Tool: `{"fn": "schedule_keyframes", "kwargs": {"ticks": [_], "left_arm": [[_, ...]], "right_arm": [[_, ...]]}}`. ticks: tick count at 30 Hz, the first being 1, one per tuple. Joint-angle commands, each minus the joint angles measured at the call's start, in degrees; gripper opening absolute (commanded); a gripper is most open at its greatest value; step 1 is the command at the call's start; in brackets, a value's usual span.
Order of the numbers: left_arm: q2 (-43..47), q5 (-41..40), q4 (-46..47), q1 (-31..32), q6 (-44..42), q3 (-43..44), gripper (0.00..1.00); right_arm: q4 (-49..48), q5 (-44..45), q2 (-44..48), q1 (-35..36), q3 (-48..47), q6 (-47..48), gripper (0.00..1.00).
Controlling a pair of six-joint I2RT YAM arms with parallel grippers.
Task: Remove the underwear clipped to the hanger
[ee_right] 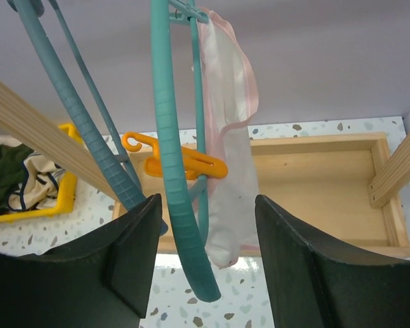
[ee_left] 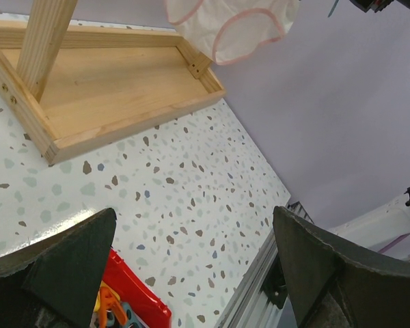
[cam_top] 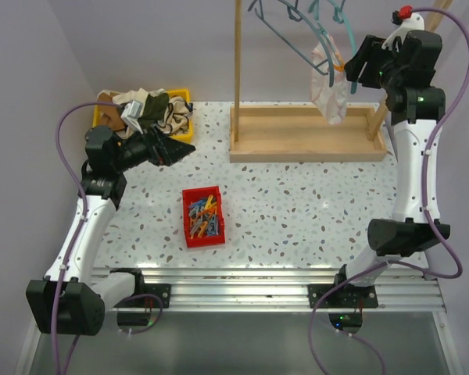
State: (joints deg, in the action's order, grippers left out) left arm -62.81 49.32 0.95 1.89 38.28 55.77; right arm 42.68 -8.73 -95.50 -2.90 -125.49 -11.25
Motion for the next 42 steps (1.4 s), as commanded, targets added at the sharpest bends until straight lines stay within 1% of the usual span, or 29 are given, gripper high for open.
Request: {"fn": "schedule_keyframes", "kwargs": {"ticks": [1, 6, 10, 13, 14, 15, 18, 25, 29, 34, 38, 42], "left_arm": [[-0.5, 1.3, 1.4, -0.3, -1.3, 0.1, 1.00], [-0.7, 1.4, 2.7, -0.3, -0.5, -0.5, 1.00], [-0.6, 1.0, 3.2, -0.3, -0.1, -1.0, 1.00], [0.0, 0.6, 3.1, -0.3, -0.1, -1.5, 1.00], [0.1, 0.5, 3.0, -0.3, -0.1, -1.7, 1.00], [0.3, 0.4, 3.1, -0.3, -0.1, -1.8, 1.00], [0.5, 0.1, 3.4, -0.3, 0.3, -2.2, 1.00], [0.1, 0.1, 4.8, -0.3, 1.5, -2.1, 1.00], [-0.3, -0.1, 4.9, -0.4, 1.5, -1.1, 1.00], [-1.5, 0.2, 5.4, -0.4, 2.0, -0.5, 1.00], [-2.1, 0.3, 6.3, -0.3, 2.5, -0.5, 1.00], [-2.8, 0.1, 7.6, -0.3, 3.1, -1.0, 1.00]], "right_arm": [[0.3, 0.1, -1.5, 0.6, -0.8, 2.0, 0.61], [0.0, 0.4, -3.0, 1.3, -1.3, 2.2, 0.62], [0.3, 0.9, -4.5, 2.1, -3.2, 2.5, 0.58], [0.7, 1.5, -4.9, 2.4, -3.0, 2.6, 0.50], [0.7, 1.7, -4.9, 2.5, -2.8, 2.5, 0.46], [0.7, 1.8, -5.0, 2.5, -2.7, 2.5, 0.31], [0.7, 2.5, -4.9, 2.5, -3.4, 2.1, 0.00], [-1.4, 4.8, -3.6, 2.4, -8.6, 0.7, 0.00], [-3.9, 5.5, -1.8, 2.4, -9.6, 0.0, 0.00], [-3.6, 6.5, -0.4, 2.4, -11.4, 0.4, 0.00], [-1.7, 8.0, 1.3, 2.4, -9.5, 1.0, 0.00], [0.0, 10.7, 5.4, 2.5, -3.8, 1.1, 0.00]]}}
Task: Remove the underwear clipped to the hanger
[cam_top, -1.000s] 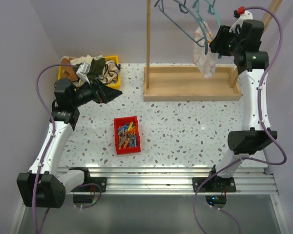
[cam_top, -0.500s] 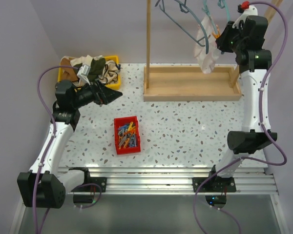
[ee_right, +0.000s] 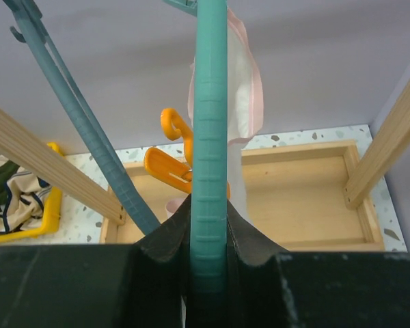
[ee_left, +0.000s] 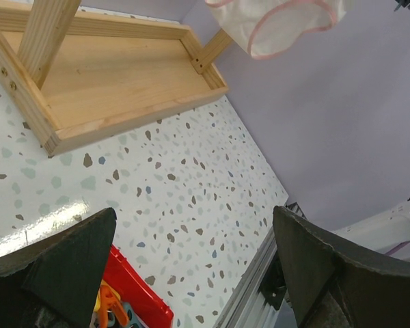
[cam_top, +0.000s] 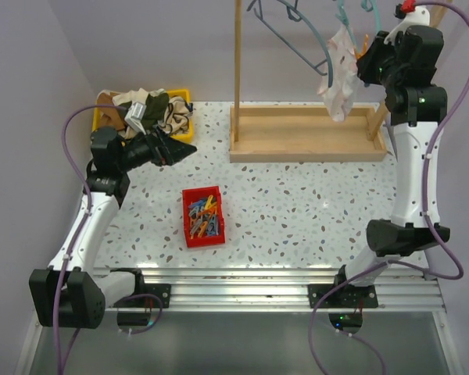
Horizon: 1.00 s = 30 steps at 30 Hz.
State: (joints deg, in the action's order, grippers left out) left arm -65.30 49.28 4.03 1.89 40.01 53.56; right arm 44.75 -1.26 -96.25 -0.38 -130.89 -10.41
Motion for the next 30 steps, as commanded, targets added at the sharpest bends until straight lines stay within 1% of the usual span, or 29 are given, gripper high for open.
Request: {"fn": "schedule_keyframes", "kwargs": {"ticks": [1, 3, 4, 5, 6, 7, 8, 9, 10, 12, 13, 14, 15, 17, 18, 19, 21, 22, 23, 25, 27, 28, 30], "left_arm": [[-0.5, -0.1, 6.1, -0.3, 1.9, 0.6, 1.00], [-1.1, -0.1, 7.9, -0.3, 4.1, -0.1, 1.00], [-1.4, -0.5, 8.7, -0.3, 4.8, -0.4, 1.00], [-1.6, -0.9, 9.4, -0.4, 5.7, -0.4, 1.00], [-1.8, -1.5, 9.2, -0.3, 5.6, -0.1, 1.00], [-1.6, -3.5, 8.5, -0.3, 5.3, 0.3, 1.00], [-1.2, -4.3, 7.9, -0.3, 4.5, 0.6, 1.00], [-1.2, -5.1, 7.2, -0.4, 3.9, 0.9, 1.00], [-1.1, -5.9, 5.7, -0.3, 3.3, 1.8, 1.00], [-1.7, -5.9, 4.9, -0.4, 2.6, 2.3, 1.00], [-1.9, -5.3, 4.6, -0.3, 2.6, 2.5, 1.00], [-2.7, -5.6, 3.5, 0.3, 2.5, 2.6, 1.00], [-3.1, -6.6, 2.7, 1.0, 2.2, 2.9, 1.00], [-4.2, -7.8, -0.4, 4.0, -0.5, 3.1, 1.00], [-4.6, -8.3, -1.2, 5.3, -1.5, 3.1, 1.00], [-5.0, -9.2, -1.8, 6.6, -1.9, 3.0, 1.00], [-7.0, -9.5, -1.7, 10.5, -0.9, 2.3, 1.00], [-9.1, -9.1, -0.6, 12.9, 1.6, 2.1, 1.00], [-10.4, -9.0, -0.7, 14.0, 2.9, 2.3, 1.00], [-14.2, -8.8, -1.6, 16.8, 5.9, 2.6, 1.00], [-16.2, -8.1, -0.3, 18.8, 7.5, 2.5, 1.00], [-17.7, -8.5, 0.9, 20.9, 8.6, 2.8, 1.00], [-19.5, -9.2, 0.2, 22.7, 9.8, 4.4, 1.00]], "right_arm": [[-1.7, 4.5, 7.1, -0.1, 4.9, 0.2, 0.00], [-1.9, 5.2, 11.6, -0.1, 9.1, -0.4, 0.00], [-2.9, 4.8, 13.6, -0.1, 14.2, -0.9, 0.00], [-3.4, 5.2, 15.5, -0.1, 16.9, -1.7, 0.00], [-4.0, 5.6, 19.5, -0.1, 19.8, -2.7, 0.00], [-4.8, 5.9, 21.3, -0.1, 25.1, -3.9, 0.00], [-5.2, 7.5, 23.3, -0.1, 27.8, -4.3, 0.00], [-5.6, 8.3, 27.2, 1.4, 30.4, -4.5, 0.00], [-5.7, 9.4, 28.9, 1.9, 35.1, -4.7, 0.00], [-5.4, 10.9, 32.3, 3.0, 39.7, -5.1, 0.00], [-4.0, 11.3, 35.3, 3.5, 44.2, -5.8, 0.00], [-3.3, 11.2, 36.7, 4.0, 46.5, -6.3, 0.00], [-1.5, 9.7, 38.0, 4.1, 51.1, -7.0, 0.00], [0.2, 7.2, 41.7, 4.2, 55.6, -8.7, 0.00], [0.9, 1.6, 43.0, 4.6, 57.8, -9.3, 0.00], [0.7, -1.8, 44.0, 4.7, 61.9, -9.6, 0.00], [-0.3, -8.3, 47.0, 6.5, 67.0, -10.2, 0.00], [0.6, -8.3, 47.8, 7.7, 67.7, -10.2, 0.00], [2.5, -7.9, 48.1, 9.8, 68.2, -10.1, 0.00], [3.8, -10.2, 49.3, 11.2, 69.5, -9.4, 0.00], [5.1, -12.2, 50.4, 11.3, 70.7, -9.3, 0.00], [5.4, -13.7, 51.0, 11.5, 71.1, -9.2, 0.00], [5.6, -15.2, 53.1, 11.4, 72.3, -8.8, 0.00]]}}
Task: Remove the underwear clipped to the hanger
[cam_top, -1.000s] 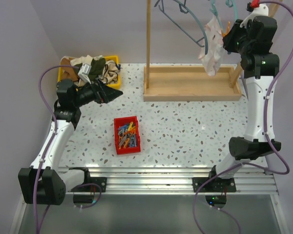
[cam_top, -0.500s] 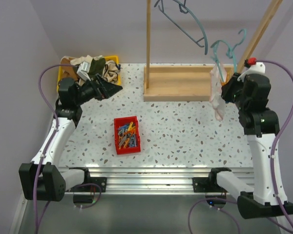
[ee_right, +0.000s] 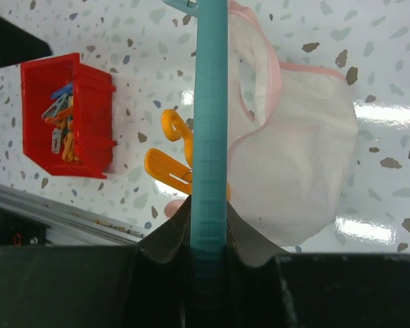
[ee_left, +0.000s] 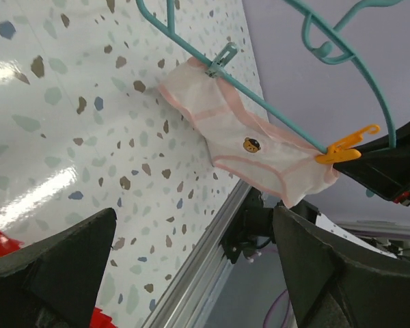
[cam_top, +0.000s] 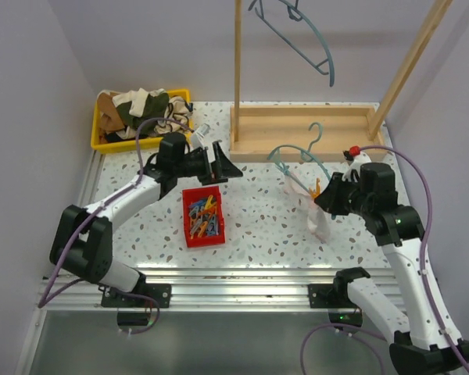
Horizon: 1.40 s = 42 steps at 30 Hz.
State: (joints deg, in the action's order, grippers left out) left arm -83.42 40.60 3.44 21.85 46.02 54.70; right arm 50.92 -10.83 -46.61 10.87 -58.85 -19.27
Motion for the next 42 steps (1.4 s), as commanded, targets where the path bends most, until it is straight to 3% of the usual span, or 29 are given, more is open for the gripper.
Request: {"fn": "schedule_keyframes", "kwargs": {"ticks": [1, 7, 13, 34, 42], "left_arm": [[-3.3, -0.3, 2.2, 4.2, 5.6, 3.7, 1.00], [-12.3, 1.0, 4.0, 8.2, 12.2, 9.7, 1.00], [-19.0, 1.1, 3.3, 9.2, 18.4, 16.3, 1.00], [-33.3, 4.7, -1.6, 12.3, 21.4, 27.7, 1.00], [-32.1, 5.3, 2.1, 13.0, 22.8, 24.5, 0.93]], "right_arm": [[-0.6, -6.6, 4.1, 0.2, 0.7, 0.1, 0.00], [-0.6, -10.5, 5.4, 0.5, 1.1, 2.4, 0.00], [1.9, -7.2, 5.6, 2.3, 0.0, 7.5, 0.00], [3.1, -4.2, 5.8, 3.3, -1.4, 9.8, 0.00], [1.8, 5.0, 6.1, 3.4, -1.5, 6.4, 0.00]]}}
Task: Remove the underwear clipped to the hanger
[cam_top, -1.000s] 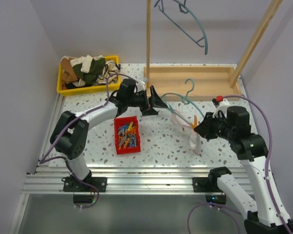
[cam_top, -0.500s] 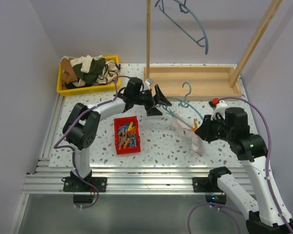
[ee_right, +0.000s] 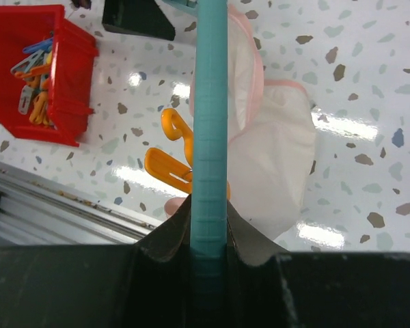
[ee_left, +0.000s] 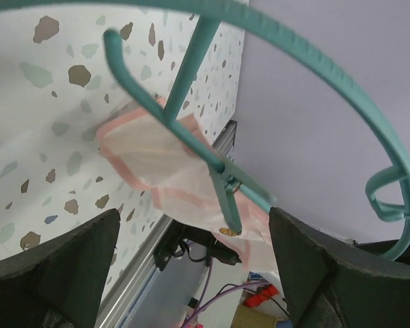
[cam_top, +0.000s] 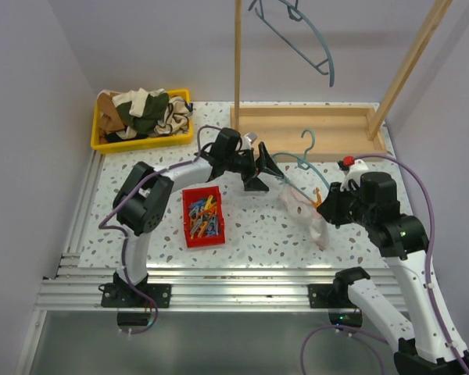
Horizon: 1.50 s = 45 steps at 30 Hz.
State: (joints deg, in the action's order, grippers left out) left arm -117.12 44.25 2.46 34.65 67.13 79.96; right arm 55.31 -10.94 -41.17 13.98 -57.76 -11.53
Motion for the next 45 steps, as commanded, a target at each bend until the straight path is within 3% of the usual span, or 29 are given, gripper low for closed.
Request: {"fn": "schedule_keyframes", "kwargs": {"ticks": [1, 12, 14, 17, 22, 37, 45], "left_arm": [[1.8, 1.7, 3.6, 0.2, 1.9, -2.3, 0.92], [3.2, 2.4, 12.3, 0.2, 7.1, -6.9, 0.83], [4.5, 0.9, 18.2, 0.2, 9.5, -8.7, 0.87], [5.9, -0.8, 18.0, 0.2, 9.8, -7.4, 0.94], [3.3, 0.2, 22.2, 0.1, 13.8, -5.3, 0.95], [-5.7, 0.7, 13.3, 0.1, 10.3, 1.6, 0.91], [-5.1, 1.6, 18.5, 0.1, 11.9, -3.3, 0.81]], "right_arm": [[-3.0, 5.7, 0.6, 0.2, -3.1, -1.3, 0.00], [-4.0, 6.1, -0.5, 0.3, -4.9, 0.3, 0.00], [-3.5, 6.3, -0.4, 0.3, -4.9, 0.5, 0.00], [-3.3, 6.0, -0.3, 0.3, -4.8, 0.8, 0.00], [-3.3, 5.9, -0.5, 0.2, -5.0, 1.2, 0.00], [-3.5, 5.1, -0.7, 0.3, -6.0, 1.5, 0.00], [-3.8, 6.3, -1.0, 0.4, -6.3, 1.4, 0.00]]}}
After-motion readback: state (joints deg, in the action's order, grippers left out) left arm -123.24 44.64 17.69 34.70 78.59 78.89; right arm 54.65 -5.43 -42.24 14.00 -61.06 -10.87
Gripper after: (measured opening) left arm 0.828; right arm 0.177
